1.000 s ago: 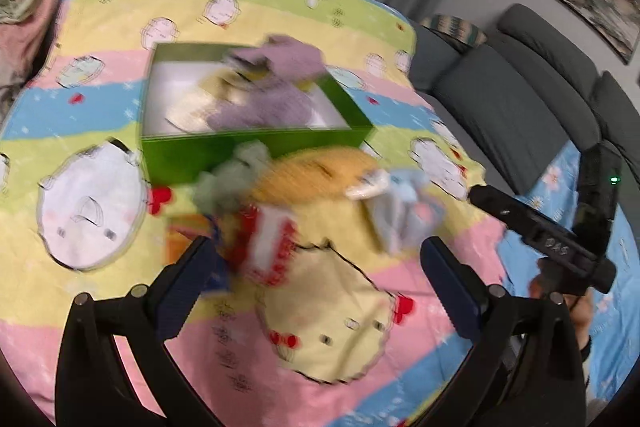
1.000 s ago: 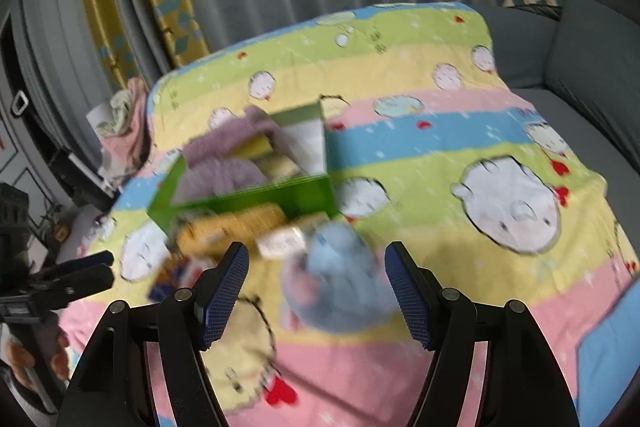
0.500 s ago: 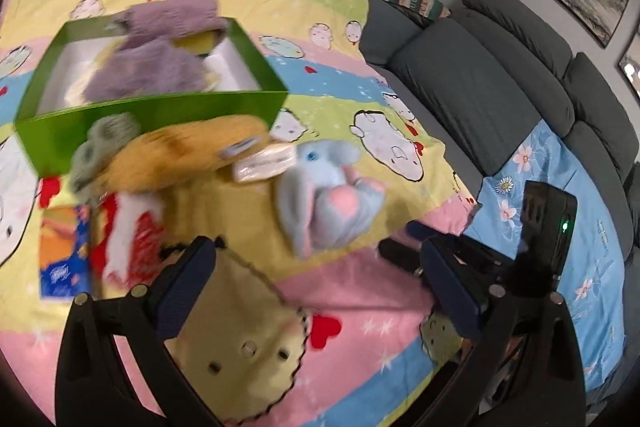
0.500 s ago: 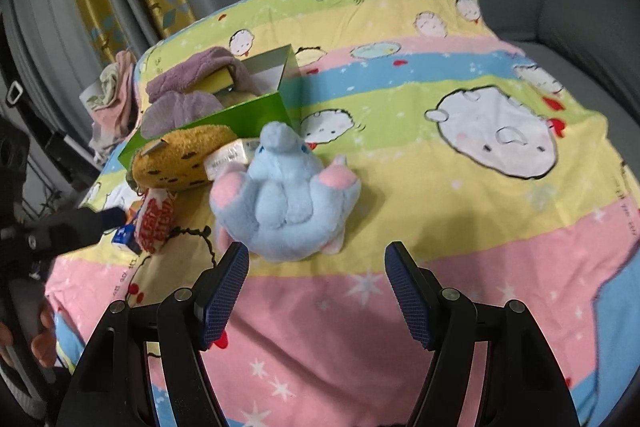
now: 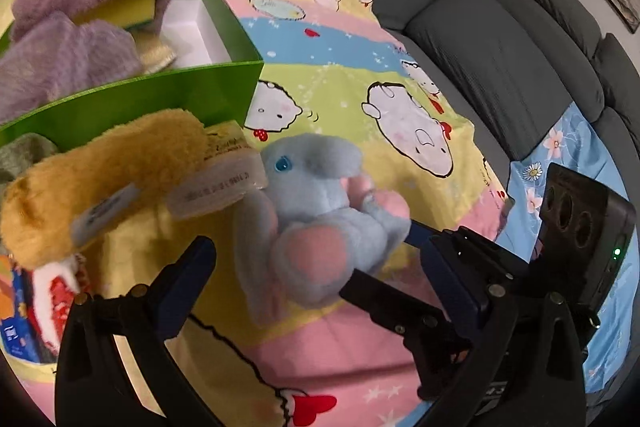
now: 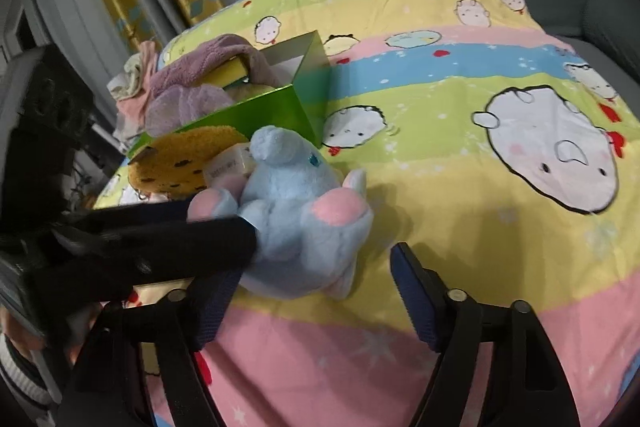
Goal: Organize soft objects
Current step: 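Reach the right tool to the light-blue plush elephant and grasp it, then carry the plush elephant into the green box and release it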
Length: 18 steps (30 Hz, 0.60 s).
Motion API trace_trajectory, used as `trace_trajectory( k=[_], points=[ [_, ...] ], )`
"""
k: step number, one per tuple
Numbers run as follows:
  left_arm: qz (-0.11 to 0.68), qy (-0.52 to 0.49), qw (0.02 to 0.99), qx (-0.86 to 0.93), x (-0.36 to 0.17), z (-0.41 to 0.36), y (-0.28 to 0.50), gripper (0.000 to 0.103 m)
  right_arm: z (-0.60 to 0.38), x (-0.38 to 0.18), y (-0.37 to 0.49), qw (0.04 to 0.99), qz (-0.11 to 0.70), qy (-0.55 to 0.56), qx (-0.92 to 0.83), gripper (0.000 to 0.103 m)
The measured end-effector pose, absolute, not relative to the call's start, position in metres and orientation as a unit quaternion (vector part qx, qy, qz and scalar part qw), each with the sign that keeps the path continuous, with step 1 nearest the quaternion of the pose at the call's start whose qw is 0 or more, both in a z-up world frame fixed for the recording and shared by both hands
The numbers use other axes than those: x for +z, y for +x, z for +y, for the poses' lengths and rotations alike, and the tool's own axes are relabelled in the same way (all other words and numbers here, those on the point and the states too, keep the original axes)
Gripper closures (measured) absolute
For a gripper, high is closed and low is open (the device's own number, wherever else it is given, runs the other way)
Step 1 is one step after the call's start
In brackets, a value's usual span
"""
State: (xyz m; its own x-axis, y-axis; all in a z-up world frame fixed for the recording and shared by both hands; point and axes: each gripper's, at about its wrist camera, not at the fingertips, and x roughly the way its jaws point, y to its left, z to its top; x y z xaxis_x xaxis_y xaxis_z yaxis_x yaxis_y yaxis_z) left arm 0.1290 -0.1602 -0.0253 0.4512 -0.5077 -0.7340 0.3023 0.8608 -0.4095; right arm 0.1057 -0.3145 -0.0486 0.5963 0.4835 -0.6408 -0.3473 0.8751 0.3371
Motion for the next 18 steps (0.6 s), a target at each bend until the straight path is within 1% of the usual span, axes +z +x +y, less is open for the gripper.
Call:
trace_trajectory(
  k=[2, 3, 6, 7, 8, 9, 12, 15, 18],
  points=[
    [0.471, -0.119, 0.839, -0.245, -0.029, -0.160, 0.133, 0.002, -0.313, -0.049, 0.109, 0.886, 0.381, 0.092, 0.247, 0.025],
    [0.473, -0.123, 0.837, -0.245, -0.031, -0.160, 0.135, 0.003, -0.312, -0.049, 0.109, 0.885, 0.380, 0.093, 0.251, 0.025],
    [0.481, -0.128, 0.831, -0.247, -0.036, -0.161, 0.139, 0.014, -0.309, -0.051, 0.111, 0.882, 0.376, 0.096, 0.269, 0.025],
    [0.485, -0.125, 0.830, -0.246, -0.038, -0.161, 0.140, 0.016, -0.308, -0.051, 0.111, 0.882, 0.373, 0.098, 0.272, 0.030],
    [0.487, -0.129, 0.826, -0.251, -0.039, -0.162, 0.141, 0.016, -0.307, -0.051, 0.111, 0.879, 0.371, 0.100, 0.282, 0.042],
    [0.488, -0.132, 0.825, -0.252, -0.040, -0.162, 0.140, 0.018, -0.306, -0.051, 0.111, 0.876, 0.368, 0.106, 0.293, 0.049],
    [0.484, -0.131, 0.827, -0.253, -0.038, -0.162, 0.139, 0.021, -0.301, -0.049, 0.107, 0.879, 0.364, 0.096, 0.293, 0.054],
    [0.476, -0.114, 0.833, -0.257, -0.032, -0.164, 0.130, 0.031, -0.299, -0.048, 0.102, 0.882, 0.361, 0.092, 0.288, 0.058],
    [0.464, -0.097, 0.840, -0.263, -0.022, -0.168, 0.116, 0.031, -0.300, -0.043, 0.090, 0.885, 0.355, 0.095, 0.285, 0.059]
  ],
)
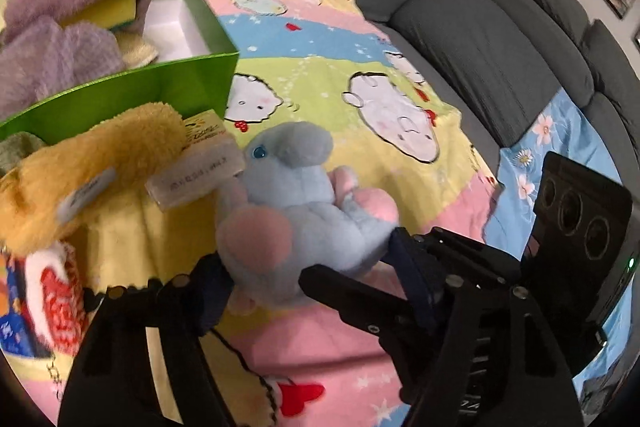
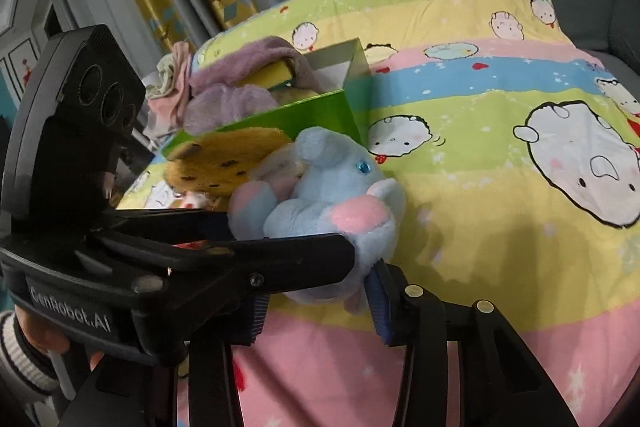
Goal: Organize soft objects
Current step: 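Carry the plush elephant into the green box and release it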
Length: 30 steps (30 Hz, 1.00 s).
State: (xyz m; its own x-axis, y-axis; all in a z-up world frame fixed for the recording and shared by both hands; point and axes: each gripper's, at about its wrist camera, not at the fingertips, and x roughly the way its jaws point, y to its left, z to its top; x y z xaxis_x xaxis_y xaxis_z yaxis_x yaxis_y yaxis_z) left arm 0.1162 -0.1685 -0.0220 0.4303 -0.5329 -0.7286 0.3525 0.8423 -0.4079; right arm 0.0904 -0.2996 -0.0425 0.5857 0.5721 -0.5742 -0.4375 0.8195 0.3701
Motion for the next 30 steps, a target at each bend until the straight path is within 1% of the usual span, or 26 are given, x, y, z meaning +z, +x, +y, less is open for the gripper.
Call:
trace_trajectory(
  k=[6, 13, 22, 30],
  points=[
    [0.437, -0.098, 0.846, -0.289, -0.002, -0.170, 0.082, 0.031, -0.305, -0.019, 0.050, 0.898, 0.328, 0.090, 0.277, 0.059],
    [0.377, -0.104, 0.870, -0.299, 0.047, -0.157, 0.061, 0.031, -0.296, 0.032, 0.032, 0.917, 0.278, 0.059, 0.279, 0.059],
    [0.321, -0.116, 0.906, -0.251, 0.096, -0.098, 0.079, 0.031, -0.243, 0.079, 0.073, 0.918, 0.223, 0.027, 0.327, 0.059],
    [0.305, -0.147, 0.918, -0.204, 0.115, -0.027, 0.126, 0.031, -0.170, 0.104, 0.134, 0.905, 0.209, 0.006, 0.369, 0.059]
  ],
)
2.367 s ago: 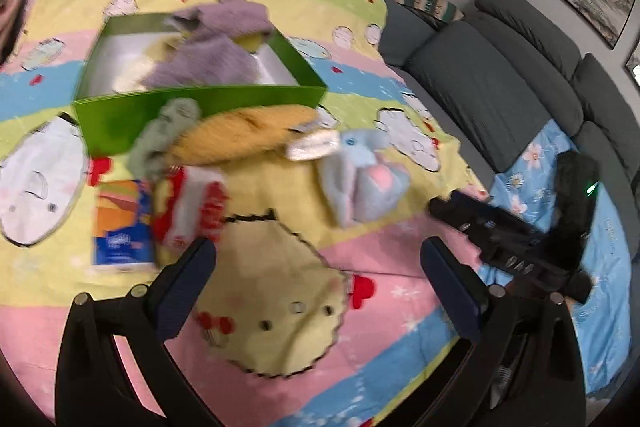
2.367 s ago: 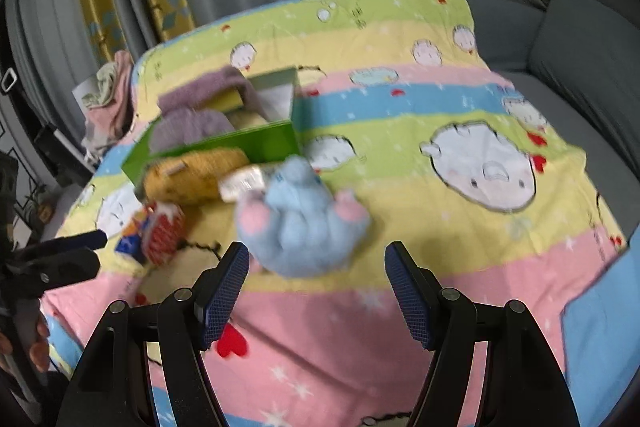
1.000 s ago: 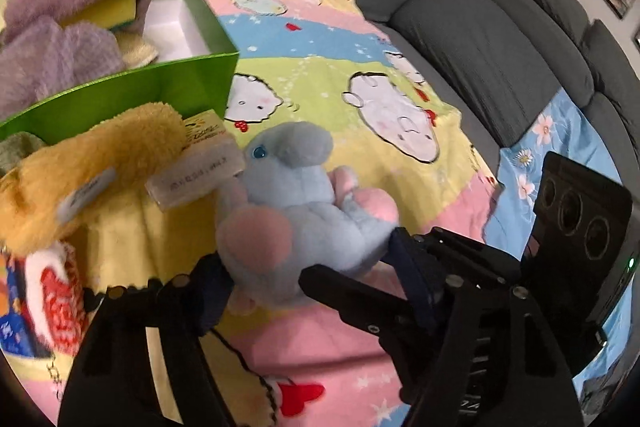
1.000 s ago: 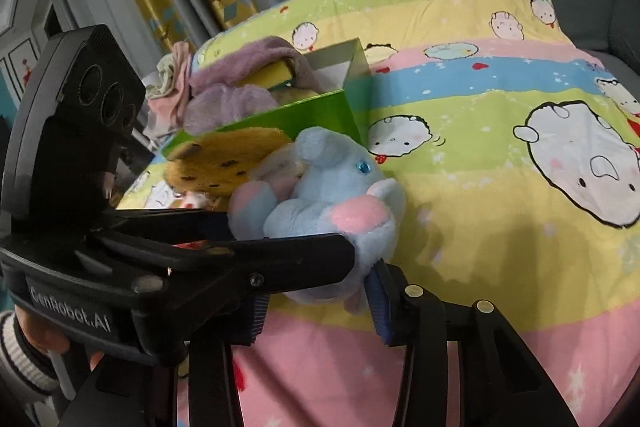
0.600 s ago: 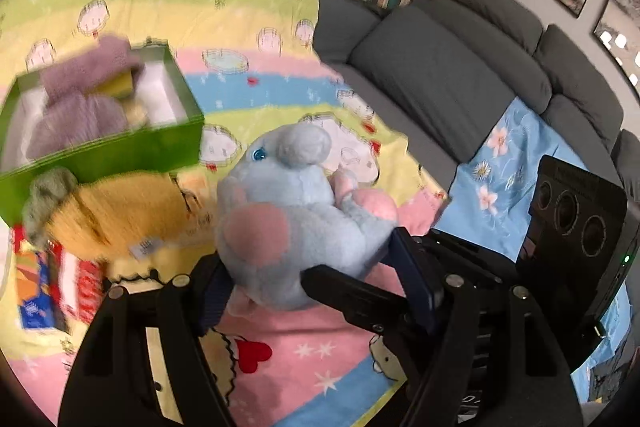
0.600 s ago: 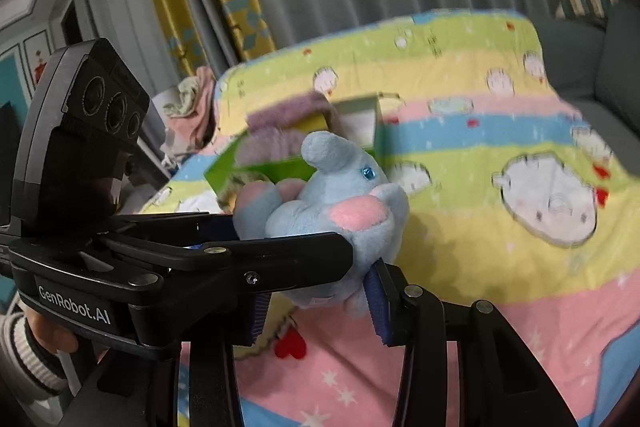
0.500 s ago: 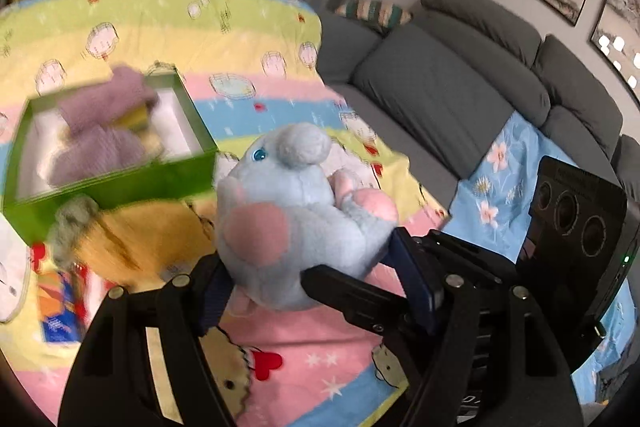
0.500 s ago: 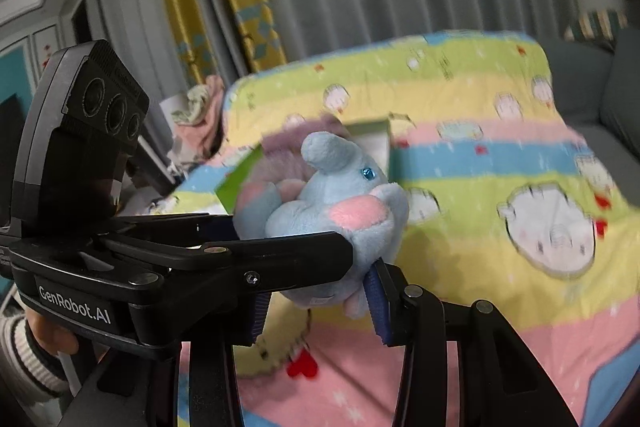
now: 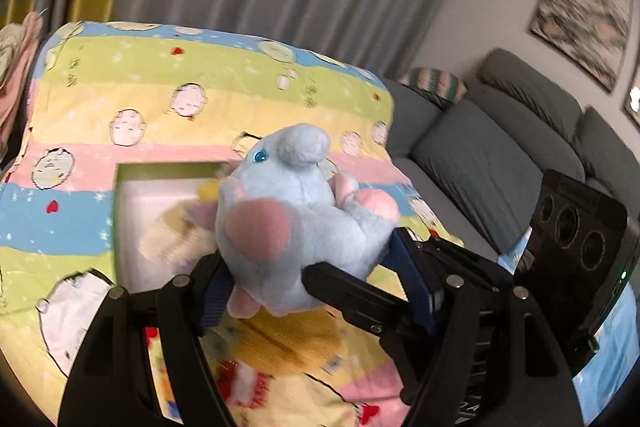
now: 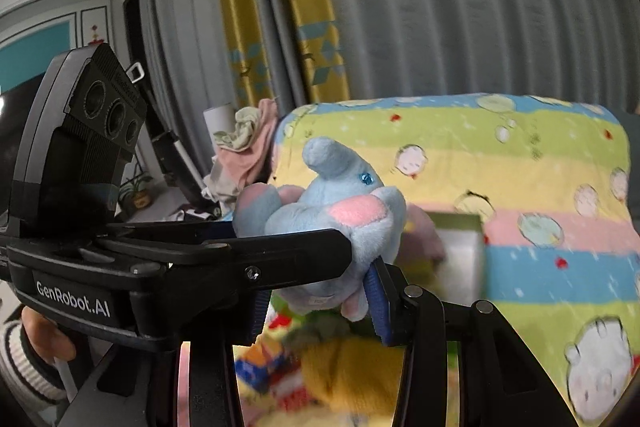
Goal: Organize soft objects
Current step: 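Carry the plush elephant into the green box and release it, then reach the left tool to the blue Tempo tissue pack and grasp it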
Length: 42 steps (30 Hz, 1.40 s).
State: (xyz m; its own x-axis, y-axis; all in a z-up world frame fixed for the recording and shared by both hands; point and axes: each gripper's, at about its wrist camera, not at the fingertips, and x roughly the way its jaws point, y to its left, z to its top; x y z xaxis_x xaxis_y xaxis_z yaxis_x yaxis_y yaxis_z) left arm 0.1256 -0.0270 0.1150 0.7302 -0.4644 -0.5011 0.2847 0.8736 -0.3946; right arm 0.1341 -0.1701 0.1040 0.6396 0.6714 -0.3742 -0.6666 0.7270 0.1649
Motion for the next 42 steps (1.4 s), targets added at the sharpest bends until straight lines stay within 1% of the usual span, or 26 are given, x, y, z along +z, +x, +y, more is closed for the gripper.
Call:
trace_trajectory(
  k=[3, 7, 11, 15, 19, 20, 21, 22, 23, 24, 26, 27, 28, 30, 34, 38, 42],
  points=[
    [0.309, -0.161, 0.918, -0.189, 0.114, -0.001, 0.145, 0.030, -0.144, 0.106, 0.157, 0.900, 0.216, 0.001, 0.380, 0.059],
    [0.328, -0.189, 0.910, -0.170, 0.097, 0.030, 0.176, 0.030, -0.110, 0.092, 0.191, 0.887, 0.250, -0.002, 0.388, 0.059],
    [0.359, -0.233, 0.891, -0.151, 0.060, 0.049, 0.205, 0.030, -0.091, 0.066, 0.220, 0.878, 0.293, -0.013, 0.380, 0.059],
    [0.387, -0.243, 0.879, -0.139, 0.031, 0.049, 0.227, 0.030, -0.085, 0.037, 0.243, 0.872, 0.336, -0.026, 0.355, 0.058],
    [0.422, -0.228, 0.868, -0.128, 0.010, 0.038, 0.241, 0.026, -0.091, 0.015, 0.257, 0.867, 0.376, -0.032, 0.325, 0.057],
    [0.429, -0.221, 0.867, -0.125, 0.007, 0.034, 0.243, 0.024, -0.092, 0.012, 0.259, 0.866, 0.385, -0.033, 0.318, 0.052],
    [0.435, -0.214, 0.866, -0.122, 0.005, 0.031, 0.244, 0.019, -0.094, 0.010, 0.259, 0.864, 0.395, -0.035, 0.310, 0.049],
    [0.442, -0.205, 0.865, -0.116, 0.005, 0.027, 0.243, 0.016, -0.094, 0.009, 0.260, 0.864, 0.401, -0.040, 0.304, 0.043],
    [0.447, -0.200, 0.865, -0.113, 0.004, 0.026, 0.244, 0.016, -0.095, 0.010, 0.258, 0.864, 0.404, -0.046, 0.297, 0.038],
    [0.451, -0.195, 0.864, -0.111, 0.005, 0.025, 0.244, 0.015, -0.096, 0.012, 0.256, 0.865, 0.405, -0.053, 0.293, 0.037],
    [0.454, -0.186, 0.865, -0.107, 0.012, 0.023, 0.239, 0.012, -0.101, 0.021, 0.246, 0.870, 0.397, -0.061, 0.287, 0.037],
    [0.454, -0.181, 0.866, -0.103, 0.015, 0.023, 0.237, 0.005, -0.106, 0.027, 0.241, 0.872, 0.391, -0.061, 0.287, 0.037],
    [0.450, -0.176, 0.870, -0.100, 0.022, 0.024, 0.230, 0.002, -0.112, 0.032, 0.237, 0.875, 0.385, -0.057, 0.288, 0.037],
    [0.436, -0.170, 0.878, -0.097, 0.033, 0.026, 0.220, 0.001, -0.127, 0.045, 0.224, 0.882, 0.372, -0.049, 0.285, 0.036],
    [0.413, -0.170, 0.889, -0.099, 0.058, 0.033, 0.191, 0.001, -0.161, 0.066, 0.193, 0.895, 0.350, -0.029, 0.275, 0.031],
    [0.387, -0.162, 0.903, -0.094, 0.077, 0.038, 0.154, 0.001, -0.185, 0.072, 0.160, 0.900, 0.340, -0.016, 0.272, 0.030],
    [0.385, -0.157, 0.905, -0.091, 0.078, 0.040, 0.122, 0.001, -0.199, 0.070, 0.127, 0.901, 0.337, -0.006, 0.275, 0.030]
  ],
)
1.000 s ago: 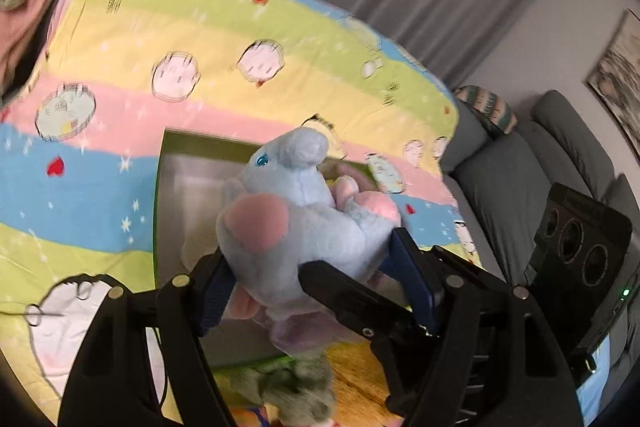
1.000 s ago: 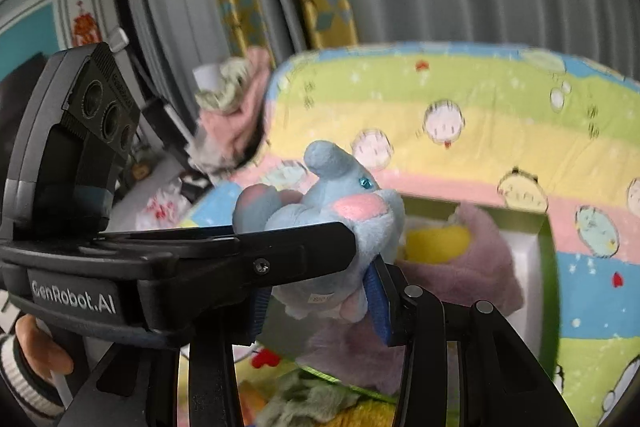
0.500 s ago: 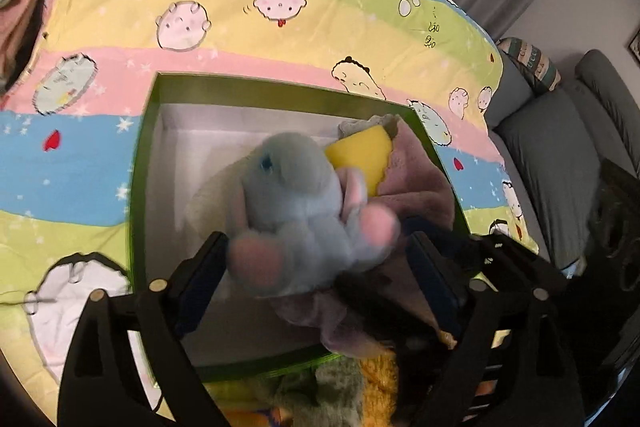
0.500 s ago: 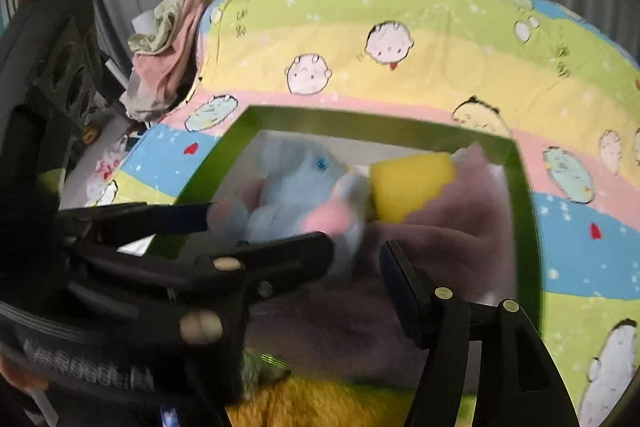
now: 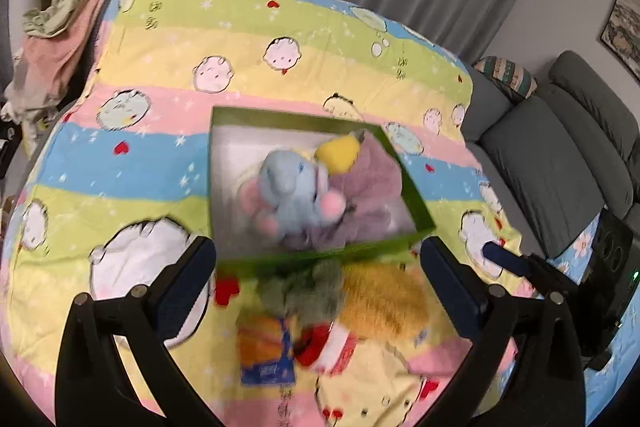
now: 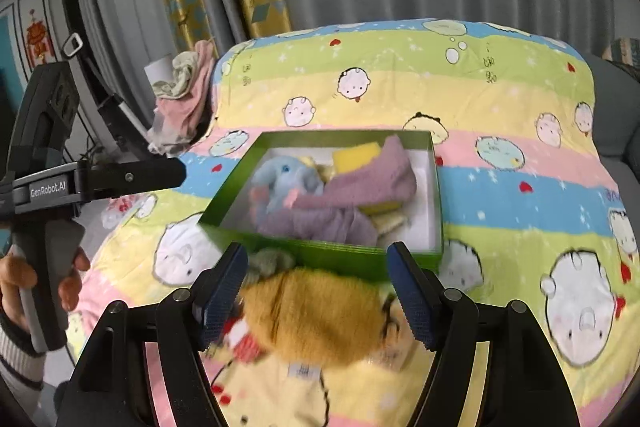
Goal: Organize soft objects
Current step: 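Reach the left tool to the blue Tempo tissue pack and grasp it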
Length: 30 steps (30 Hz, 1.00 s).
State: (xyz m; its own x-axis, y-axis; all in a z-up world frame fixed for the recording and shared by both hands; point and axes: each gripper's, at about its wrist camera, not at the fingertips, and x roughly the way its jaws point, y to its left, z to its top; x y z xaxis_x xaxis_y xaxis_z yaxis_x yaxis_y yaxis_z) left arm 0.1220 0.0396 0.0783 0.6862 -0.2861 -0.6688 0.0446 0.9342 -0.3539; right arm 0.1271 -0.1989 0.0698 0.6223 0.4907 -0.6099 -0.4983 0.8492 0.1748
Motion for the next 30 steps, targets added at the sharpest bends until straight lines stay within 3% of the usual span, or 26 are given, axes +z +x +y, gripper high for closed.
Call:
trace_trajectory(
  k=[6, 12, 20, 26, 28, 30],
  points=[
    [0.386, -0.129, 0.911, -0.067, 0.055, 0.048, 0.076, 0.001, -0.200, 0.060, 0.078, 0.891, 0.334, 0.014, 0.305, 0.030],
    [0.455, -0.138, 0.877, -0.071, -0.012, 0.060, 0.070, 0.001, -0.164, 0.022, 0.036, 0.859, 0.357, 0.011, 0.366, 0.030],
    [0.470, -0.178, 0.855, -0.127, -0.043, 0.071, 0.085, 0.002, -0.098, -0.036, 0.050, 0.817, 0.425, 0.004, 0.390, 0.030],
    [0.488, -0.207, 0.837, -0.133, -0.055, 0.073, 0.103, 0.013, -0.069, -0.053, 0.076, 0.829, 0.429, -0.016, 0.359, 0.031],
    [0.489, -0.196, 0.839, -0.137, -0.056, 0.065, 0.105, 0.023, -0.062, -0.060, 0.084, 0.822, 0.437, -0.010, 0.365, 0.034],
    [0.493, -0.189, 0.838, -0.139, -0.057, 0.061, 0.108, 0.026, -0.054, -0.064, 0.088, 0.819, 0.440, -0.018, 0.367, 0.036]
  ],
)
